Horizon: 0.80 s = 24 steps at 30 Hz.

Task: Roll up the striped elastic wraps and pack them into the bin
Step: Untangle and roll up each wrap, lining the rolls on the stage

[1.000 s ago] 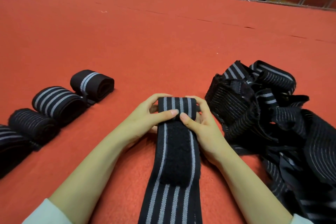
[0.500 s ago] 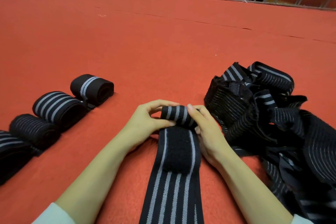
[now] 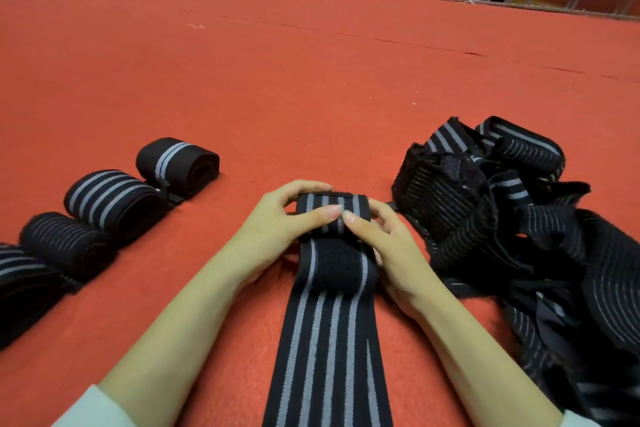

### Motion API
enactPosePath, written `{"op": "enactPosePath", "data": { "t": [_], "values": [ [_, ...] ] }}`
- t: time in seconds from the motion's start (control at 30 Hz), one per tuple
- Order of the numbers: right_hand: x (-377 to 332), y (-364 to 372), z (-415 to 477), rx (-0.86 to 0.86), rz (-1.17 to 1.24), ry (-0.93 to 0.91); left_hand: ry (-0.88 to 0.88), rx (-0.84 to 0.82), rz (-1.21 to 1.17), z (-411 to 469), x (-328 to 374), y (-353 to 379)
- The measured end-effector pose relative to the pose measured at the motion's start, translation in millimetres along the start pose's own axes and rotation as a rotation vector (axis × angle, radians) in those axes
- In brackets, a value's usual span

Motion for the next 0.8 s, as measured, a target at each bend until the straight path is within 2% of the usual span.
{"op": "enactPosePath", "data": {
  "t": [0.13, 0.3, 0.37, 0.43, 0.53, 0.63, 0.73, 0.8],
  "values": [
    [0.0, 3.3, 0.0, -0.014, 0.031, 0.003, 0.051, 0.044, 0.035, -0.1, 1.9, 0.5],
    [1.4, 3.3, 0.1, -0.024, 0.015, -0.021, -0.112, -0.138, -0.154, -4.5, -8.5, 8.4],
    [0.2, 2.0, -0.6, -0.012, 0.009, -0.032, -0.087, -0.158, -0.116, -4.5, -7.1, 9.0],
    [0.4, 2.5, -0.9, -0.010, -0.015, -0.015, -0.010, -0.090, -0.065, -0.6, -3.8, 3.5],
    [9.8, 7.7, -0.6, -0.024, -0.046, 0.110, 0.077, 0.058, -0.021, 4.8, -2.9, -14.0],
    [19.3, 9.4, -0.3, -0.047, -0.153, 0.207, 0.073, 0.114, -0.031, 6.2, -7.2, -20.8],
    [21.0, 4.8, 0.3, -0.014, -0.197, 0.223, 0.056, 0.162, -0.061, 6.4, -8.7, -23.6],
    [20.7, 6.3, -0.1, -0.050, -0.199, 0.240, 0.063, 0.200, -0.085, 6.2, -7.1, -27.0]
  ]
}}
Point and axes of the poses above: each hand's wrist, its own z-axis towards the middle knuckle, its own y-axis out of the palm, x = y × z, the point moved 7 cm from there along z, towards the middle knuckle, and after that the axes turned 10 degrees about y, right-handed, at the moved point
